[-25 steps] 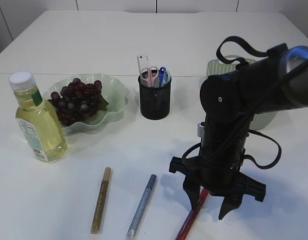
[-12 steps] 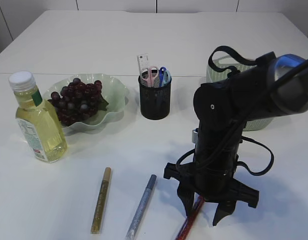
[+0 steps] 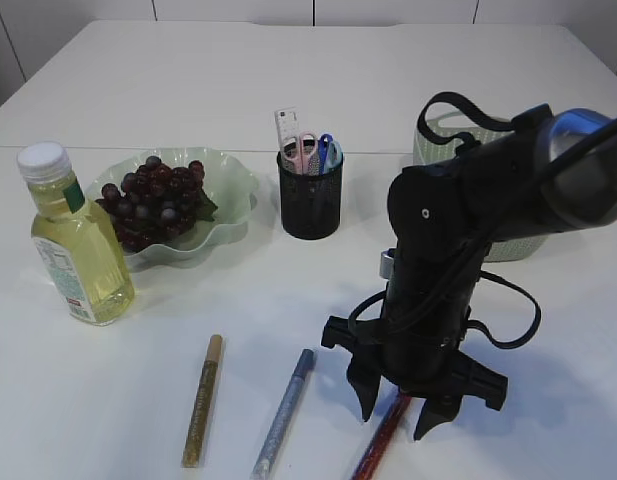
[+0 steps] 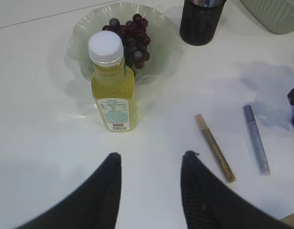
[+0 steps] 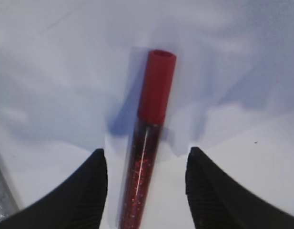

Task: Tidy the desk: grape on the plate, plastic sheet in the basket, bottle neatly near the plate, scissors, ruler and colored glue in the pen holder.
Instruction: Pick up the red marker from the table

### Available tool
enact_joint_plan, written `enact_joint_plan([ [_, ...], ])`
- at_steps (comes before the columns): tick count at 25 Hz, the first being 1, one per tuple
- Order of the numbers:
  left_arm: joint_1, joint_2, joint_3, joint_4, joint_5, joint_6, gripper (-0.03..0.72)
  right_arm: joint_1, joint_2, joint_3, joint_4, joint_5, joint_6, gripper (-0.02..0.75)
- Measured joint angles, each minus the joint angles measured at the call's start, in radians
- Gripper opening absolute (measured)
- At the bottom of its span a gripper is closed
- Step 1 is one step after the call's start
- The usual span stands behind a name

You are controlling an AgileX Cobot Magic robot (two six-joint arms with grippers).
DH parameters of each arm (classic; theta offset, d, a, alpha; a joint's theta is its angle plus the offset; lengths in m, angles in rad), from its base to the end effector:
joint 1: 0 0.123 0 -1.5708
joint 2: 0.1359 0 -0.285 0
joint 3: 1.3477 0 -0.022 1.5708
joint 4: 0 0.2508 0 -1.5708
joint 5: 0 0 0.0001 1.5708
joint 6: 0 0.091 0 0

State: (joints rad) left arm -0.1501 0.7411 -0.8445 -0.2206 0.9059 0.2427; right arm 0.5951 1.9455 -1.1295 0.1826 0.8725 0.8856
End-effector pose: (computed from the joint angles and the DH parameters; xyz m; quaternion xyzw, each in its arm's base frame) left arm 0.1244 -0.0347 0.3532 0.1511 0.8920 -0.0878 0.4168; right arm 0.2736 0.2005 0.1309 -0.2032 -0.9766 -0.0406 0.0577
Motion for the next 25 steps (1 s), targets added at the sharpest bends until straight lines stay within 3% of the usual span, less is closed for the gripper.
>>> enact_joint_plan([
  [25, 0.000, 0.000, 0.000, 0.002, 0.002, 0.000, 0.309, 0.000, 0.006, 0.000, 0.004, -0.030, 0.000, 0.352],
])
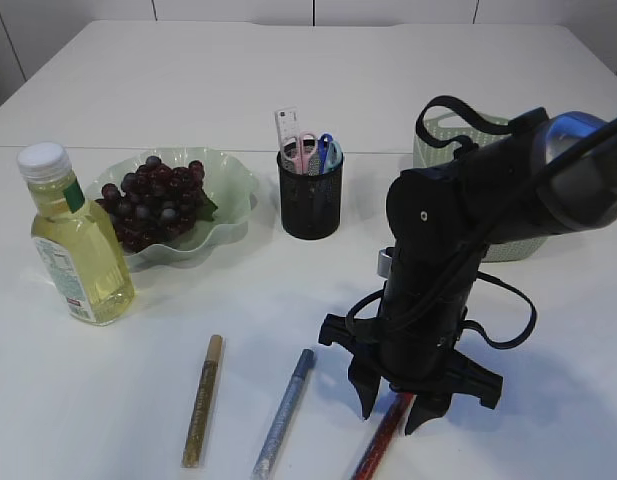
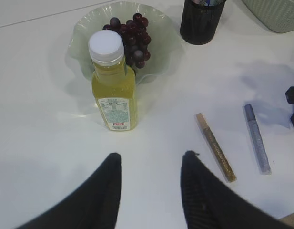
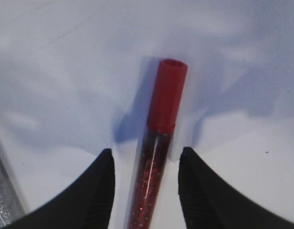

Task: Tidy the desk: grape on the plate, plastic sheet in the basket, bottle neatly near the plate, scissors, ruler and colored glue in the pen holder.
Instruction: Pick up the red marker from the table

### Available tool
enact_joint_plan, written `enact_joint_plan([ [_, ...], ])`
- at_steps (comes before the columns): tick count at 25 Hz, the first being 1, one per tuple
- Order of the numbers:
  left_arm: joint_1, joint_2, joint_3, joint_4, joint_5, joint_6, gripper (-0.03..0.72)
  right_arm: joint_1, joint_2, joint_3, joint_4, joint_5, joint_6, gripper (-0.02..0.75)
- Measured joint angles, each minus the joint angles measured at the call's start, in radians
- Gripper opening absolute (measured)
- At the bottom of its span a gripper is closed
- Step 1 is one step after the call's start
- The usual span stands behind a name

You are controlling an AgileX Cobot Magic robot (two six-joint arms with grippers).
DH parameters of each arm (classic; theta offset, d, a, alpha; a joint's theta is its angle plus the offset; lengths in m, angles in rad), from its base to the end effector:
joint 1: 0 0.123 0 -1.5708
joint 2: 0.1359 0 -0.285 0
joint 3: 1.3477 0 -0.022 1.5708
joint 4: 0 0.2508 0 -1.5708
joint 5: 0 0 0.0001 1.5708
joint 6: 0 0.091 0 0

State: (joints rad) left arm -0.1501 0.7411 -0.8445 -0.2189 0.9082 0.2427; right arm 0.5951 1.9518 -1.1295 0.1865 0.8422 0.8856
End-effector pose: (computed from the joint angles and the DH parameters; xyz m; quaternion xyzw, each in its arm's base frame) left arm 0.1242 -0.0346 0.3530 0.1515 0.8925 -0.0871 0.4158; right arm 0.2759 0.2020 0.1288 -0.2057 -0.9762 -0.0490 0.0491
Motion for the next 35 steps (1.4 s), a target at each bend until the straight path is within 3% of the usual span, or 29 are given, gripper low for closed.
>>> enact_joint_plan([
  [22, 0.000, 0.000, 0.000, 0.000, 0.000, 0.000, 0.309, 0.000, 0.021, 0.000, 0.000, 0.000, -0.002, 0.350],
  [35, 0.000, 0.000, 0.000, 0.000, 0.000, 0.000, 0.309, 0.000, 0.021, 0.000, 0.000, 0.000, -0.002, 0.259],
])
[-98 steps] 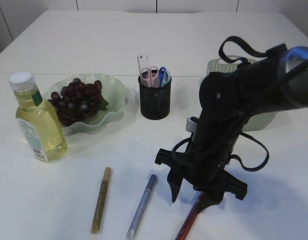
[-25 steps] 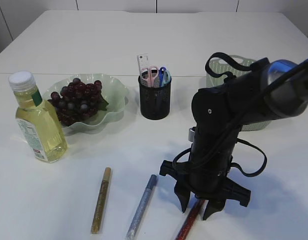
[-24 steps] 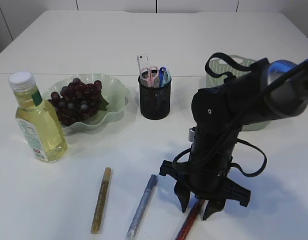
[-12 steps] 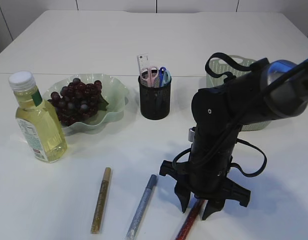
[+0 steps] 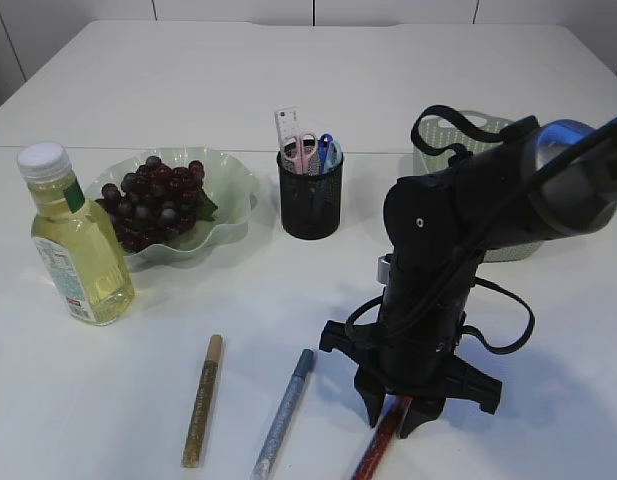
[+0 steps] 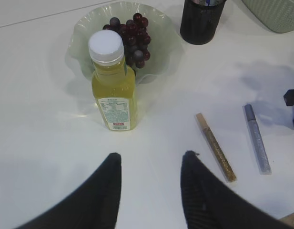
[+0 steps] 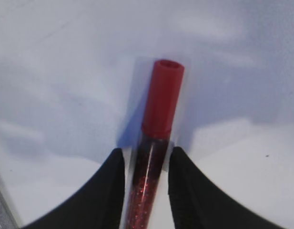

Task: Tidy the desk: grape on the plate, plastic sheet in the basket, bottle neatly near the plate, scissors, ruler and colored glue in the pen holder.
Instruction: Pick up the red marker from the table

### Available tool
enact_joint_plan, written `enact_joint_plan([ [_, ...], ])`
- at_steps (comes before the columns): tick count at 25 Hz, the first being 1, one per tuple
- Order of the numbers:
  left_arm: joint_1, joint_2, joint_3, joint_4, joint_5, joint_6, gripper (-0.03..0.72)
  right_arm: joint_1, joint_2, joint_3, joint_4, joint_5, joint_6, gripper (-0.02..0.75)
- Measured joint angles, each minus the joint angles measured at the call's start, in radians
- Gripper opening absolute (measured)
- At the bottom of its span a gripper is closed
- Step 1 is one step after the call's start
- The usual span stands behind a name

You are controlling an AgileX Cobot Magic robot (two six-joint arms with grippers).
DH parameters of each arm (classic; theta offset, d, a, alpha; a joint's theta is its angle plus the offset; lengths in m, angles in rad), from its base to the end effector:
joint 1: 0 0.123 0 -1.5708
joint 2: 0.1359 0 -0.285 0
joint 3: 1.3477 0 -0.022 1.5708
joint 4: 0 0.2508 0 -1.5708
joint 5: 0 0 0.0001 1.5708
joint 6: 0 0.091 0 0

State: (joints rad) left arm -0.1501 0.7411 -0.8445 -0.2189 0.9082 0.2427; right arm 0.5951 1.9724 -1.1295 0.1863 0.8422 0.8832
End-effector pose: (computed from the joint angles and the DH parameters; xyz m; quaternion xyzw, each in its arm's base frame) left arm 0.1242 -0.0346 0.3530 0.1515 0.8925 -0.0871 0.4158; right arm 0.2760 0.2020 0.1217 -0.2051 -0.9762 -0.0416 0.0562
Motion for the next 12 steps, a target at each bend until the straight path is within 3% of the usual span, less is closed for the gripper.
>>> enact_joint_plan([
  [12, 0.000, 0.000, 0.000, 0.000, 0.000, 0.000, 0.309, 0.000, 0.000, 0.000, 0.008, 0.000, 0.000, 0.164],
])
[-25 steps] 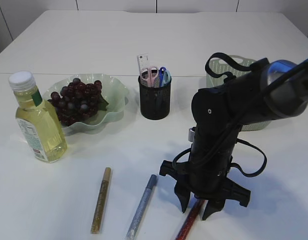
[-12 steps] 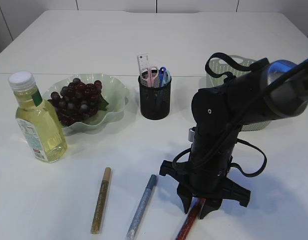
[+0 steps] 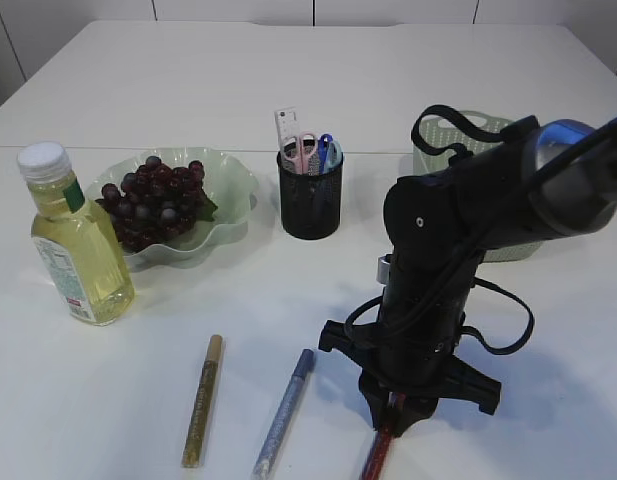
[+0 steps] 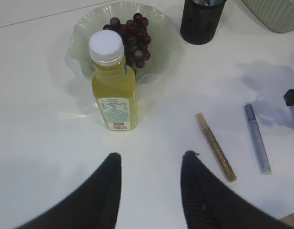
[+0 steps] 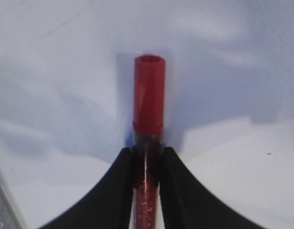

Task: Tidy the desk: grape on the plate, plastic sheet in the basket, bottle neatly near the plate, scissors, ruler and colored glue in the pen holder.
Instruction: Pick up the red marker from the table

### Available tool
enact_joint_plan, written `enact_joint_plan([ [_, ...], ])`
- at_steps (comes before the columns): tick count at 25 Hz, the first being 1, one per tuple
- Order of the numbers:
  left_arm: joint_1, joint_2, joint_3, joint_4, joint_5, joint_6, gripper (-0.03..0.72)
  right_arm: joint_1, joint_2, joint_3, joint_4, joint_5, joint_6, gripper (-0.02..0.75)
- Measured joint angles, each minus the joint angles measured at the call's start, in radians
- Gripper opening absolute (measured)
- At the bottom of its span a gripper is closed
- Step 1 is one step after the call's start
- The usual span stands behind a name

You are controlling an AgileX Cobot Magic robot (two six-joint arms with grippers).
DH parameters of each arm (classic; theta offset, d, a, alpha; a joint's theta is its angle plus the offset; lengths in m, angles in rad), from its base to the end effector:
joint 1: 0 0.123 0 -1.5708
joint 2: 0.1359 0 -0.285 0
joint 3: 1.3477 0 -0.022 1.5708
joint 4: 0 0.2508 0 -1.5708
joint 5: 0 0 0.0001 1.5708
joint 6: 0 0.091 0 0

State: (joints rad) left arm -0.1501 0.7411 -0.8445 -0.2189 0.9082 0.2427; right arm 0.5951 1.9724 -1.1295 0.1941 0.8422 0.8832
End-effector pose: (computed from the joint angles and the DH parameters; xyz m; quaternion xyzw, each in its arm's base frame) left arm 0.1242 -0.0346 0.3530 0.1515 0.8925 -0.0871 0.4158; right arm 0.2757 0.2025 0.1218 -0.2077 -0.9755 -0.0437 0.0581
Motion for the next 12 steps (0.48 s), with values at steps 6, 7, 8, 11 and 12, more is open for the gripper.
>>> enact_joint_plan([
  [6, 0.000, 0.000, 0.000, 0.004, 0.000, 0.000, 0.309, 0.000, 0.000, 0.000, 0.000, 0.000, -0.060, 0.162],
  [7, 0.000, 0.000, 0.000, 0.004, 0.000, 0.000, 0.309, 0.000, 0.000, 0.000, 0.000, 0.000, -0.082, 0.161],
  [8, 0.000, 0.000, 0.000, 0.004, 0.000, 0.000, 0.309, 0.000, 0.000, 0.000, 0.000, 0.000, -0.101, 0.161],
  [11, 0.000, 0.000, 0.000, 0.004, 0.000, 0.000, 0.309, 0.000, 0.000, 0.000, 0.001, 0.004, -0.164, 0.160],
  [12, 0.000, 0.000, 0.000, 0.004, 0.000, 0.000, 0.309, 0.000, 0.000, 0.000, 0.001, 0.006, -0.180, 0.160],
])
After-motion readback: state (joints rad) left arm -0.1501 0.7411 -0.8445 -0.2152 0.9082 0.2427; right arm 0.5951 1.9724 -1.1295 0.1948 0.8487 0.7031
